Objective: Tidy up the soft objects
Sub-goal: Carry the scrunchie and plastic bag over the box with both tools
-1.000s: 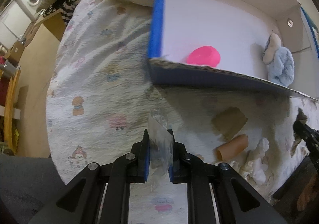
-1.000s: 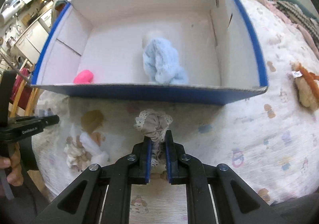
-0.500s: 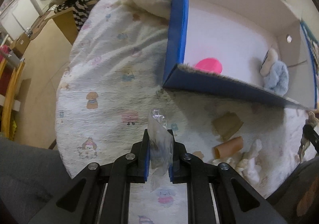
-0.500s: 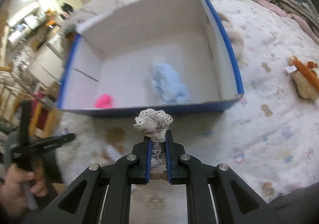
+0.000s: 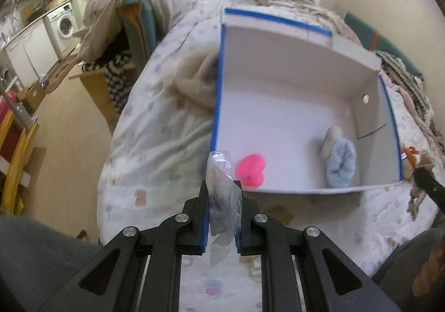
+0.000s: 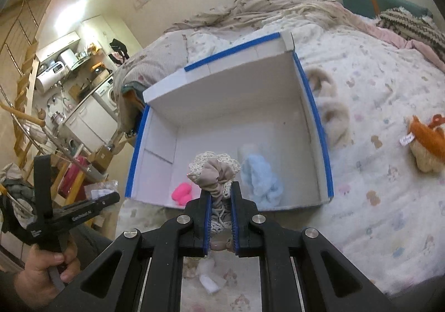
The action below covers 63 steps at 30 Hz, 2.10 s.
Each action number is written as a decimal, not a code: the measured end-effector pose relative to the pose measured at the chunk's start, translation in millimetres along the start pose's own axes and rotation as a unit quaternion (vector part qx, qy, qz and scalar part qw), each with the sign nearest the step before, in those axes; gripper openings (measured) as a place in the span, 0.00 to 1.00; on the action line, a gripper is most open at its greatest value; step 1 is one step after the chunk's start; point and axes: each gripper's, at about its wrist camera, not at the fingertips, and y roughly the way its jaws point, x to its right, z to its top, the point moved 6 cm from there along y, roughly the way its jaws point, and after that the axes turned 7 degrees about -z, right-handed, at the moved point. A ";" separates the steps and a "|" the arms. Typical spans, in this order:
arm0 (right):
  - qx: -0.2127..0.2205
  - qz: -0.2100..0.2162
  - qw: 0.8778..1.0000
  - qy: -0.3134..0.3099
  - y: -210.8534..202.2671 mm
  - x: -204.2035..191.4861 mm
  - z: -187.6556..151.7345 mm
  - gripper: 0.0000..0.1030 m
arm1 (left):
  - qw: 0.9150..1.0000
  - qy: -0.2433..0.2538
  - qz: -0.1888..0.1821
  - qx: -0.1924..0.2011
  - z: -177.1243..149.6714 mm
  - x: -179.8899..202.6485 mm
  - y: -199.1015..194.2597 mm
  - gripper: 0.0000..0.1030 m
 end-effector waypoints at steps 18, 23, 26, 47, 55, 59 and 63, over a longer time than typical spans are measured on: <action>0.029 0.004 0.999 -0.040 42.8 -8.4 56.8 0.13 | 1.000 0.013 0.012 -0.013 57.8 23.0 47.6 0.12; 0.026 -0.008 0.999 -0.036 66.5 6.1 59.1 0.13 | 0.999 0.019 0.020 -0.026 63.6 29.8 66.0 0.13; 0.018 -0.016 0.999 -0.027 79.4 18.7 53.6 0.13 | 0.999 0.021 0.025 -0.029 67.0 33.1 74.9 0.12; -0.034 -0.092 0.993 -0.064 121.1 26.2 38.0 0.13 | 0.996 0.033 0.051 -0.058 78.6 49.9 133.5 0.13; -0.028 -0.104 0.991 -0.084 120.9 20.9 37.7 0.13 | 0.996 0.042 0.054 -0.060 73.7 52.8 140.0 0.12; -0.022 -0.101 0.991 -0.085 118.3 19.9 39.1 0.13 | 0.995 0.051 0.056 -0.060 71.6 55.8 139.9 0.13; -0.017 -0.096 0.992 -0.076 116.6 21.8 41.5 0.13 | 0.995 0.049 0.054 -0.066 71.2 55.8 143.3 0.13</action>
